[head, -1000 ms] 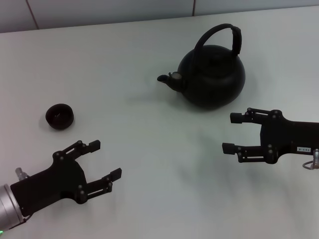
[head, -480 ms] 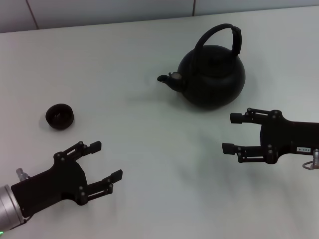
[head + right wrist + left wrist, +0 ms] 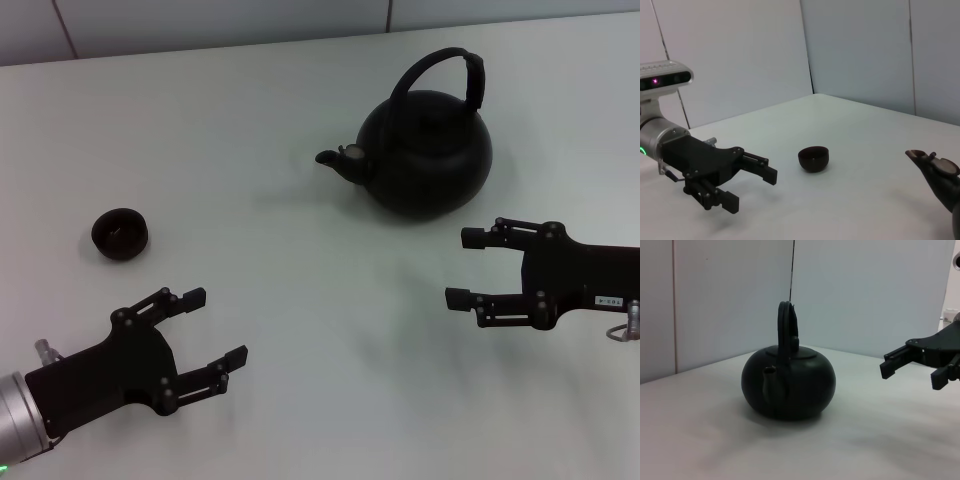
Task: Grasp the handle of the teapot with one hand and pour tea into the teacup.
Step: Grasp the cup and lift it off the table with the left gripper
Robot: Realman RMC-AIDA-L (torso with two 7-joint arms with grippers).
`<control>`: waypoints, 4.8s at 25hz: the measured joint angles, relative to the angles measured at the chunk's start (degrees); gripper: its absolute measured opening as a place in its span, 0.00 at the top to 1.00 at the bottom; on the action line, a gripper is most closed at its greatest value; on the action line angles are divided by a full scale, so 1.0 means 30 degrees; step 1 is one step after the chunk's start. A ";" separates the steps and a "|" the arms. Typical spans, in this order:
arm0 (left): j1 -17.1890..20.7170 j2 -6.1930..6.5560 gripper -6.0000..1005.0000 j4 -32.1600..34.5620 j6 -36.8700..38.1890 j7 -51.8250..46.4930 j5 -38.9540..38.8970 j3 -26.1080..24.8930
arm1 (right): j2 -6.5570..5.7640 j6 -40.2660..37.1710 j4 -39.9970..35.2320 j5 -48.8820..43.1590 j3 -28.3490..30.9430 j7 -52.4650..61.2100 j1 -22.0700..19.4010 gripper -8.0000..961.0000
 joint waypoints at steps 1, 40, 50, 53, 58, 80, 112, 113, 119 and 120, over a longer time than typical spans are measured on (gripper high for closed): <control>0.0000 -0.0003 0.16 0.0000 -0.0002 -0.0003 0.0004 -0.0002 | 0.0000 0.0000 0.0000 0.0000 0.0000 0.0000 -0.0001 0.14; 0.0174 -0.0042 0.15 0.0139 -0.0018 -0.0005 0.0014 -0.0076 | -0.0001 0.0029 -0.0065 0.0000 0.0000 -0.0008 -0.0031 0.14; 0.0631 -0.0010 0.15 0.0873 -0.0020 -0.0157 0.0013 -0.0117 | -0.0001 0.0028 -0.0113 0.0001 -0.0001 -0.0007 -0.0039 0.14; 0.0679 -0.0017 0.15 0.1004 -0.0022 -0.0190 0.0013 -0.0129 | -0.0001 0.0028 -0.0111 0.0000 0.0000 -0.0007 -0.0065 0.14; 0.0680 -0.0024 0.15 0.1019 -0.0022 -0.0230 0.0018 -0.0125 | -0.0001 0.0028 -0.0119 0.0000 -0.0001 -0.0007 -0.0090 0.14; 0.0111 -0.0758 0.15 0.0967 -0.0445 -0.0076 -0.0128 -0.4332 | 0.0000 0.0252 -0.0059 0.0000 -0.0001 -0.0008 -0.0164 0.14; -0.3280 -0.0643 0.15 -0.2722 -0.5490 0.1403 0.0480 -0.6050 | 0.0029 0.0091 -0.0153 0.0018 -0.0001 0.0009 -0.0126 0.14; -0.3280 -0.0643 0.15 -0.2722 -0.5490 0.1403 0.0480 -0.6050 | 0.0029 0.0091 -0.0153 0.0018 -0.0001 0.0009 -0.0126 0.14; -0.3400 -0.0604 0.15 -0.2813 -0.5549 0.1353 0.0525 -0.6009 | 0.0028 0.0086 -0.0152 0.0004 -0.0001 0.0025 -0.0146 0.14; -0.3413 -0.0597 0.15 -0.2848 -0.5553 0.1350 0.0545 -0.5998 | 0.0028 0.0085 -0.0152 0.0001 -0.0001 0.0028 -0.0148 0.14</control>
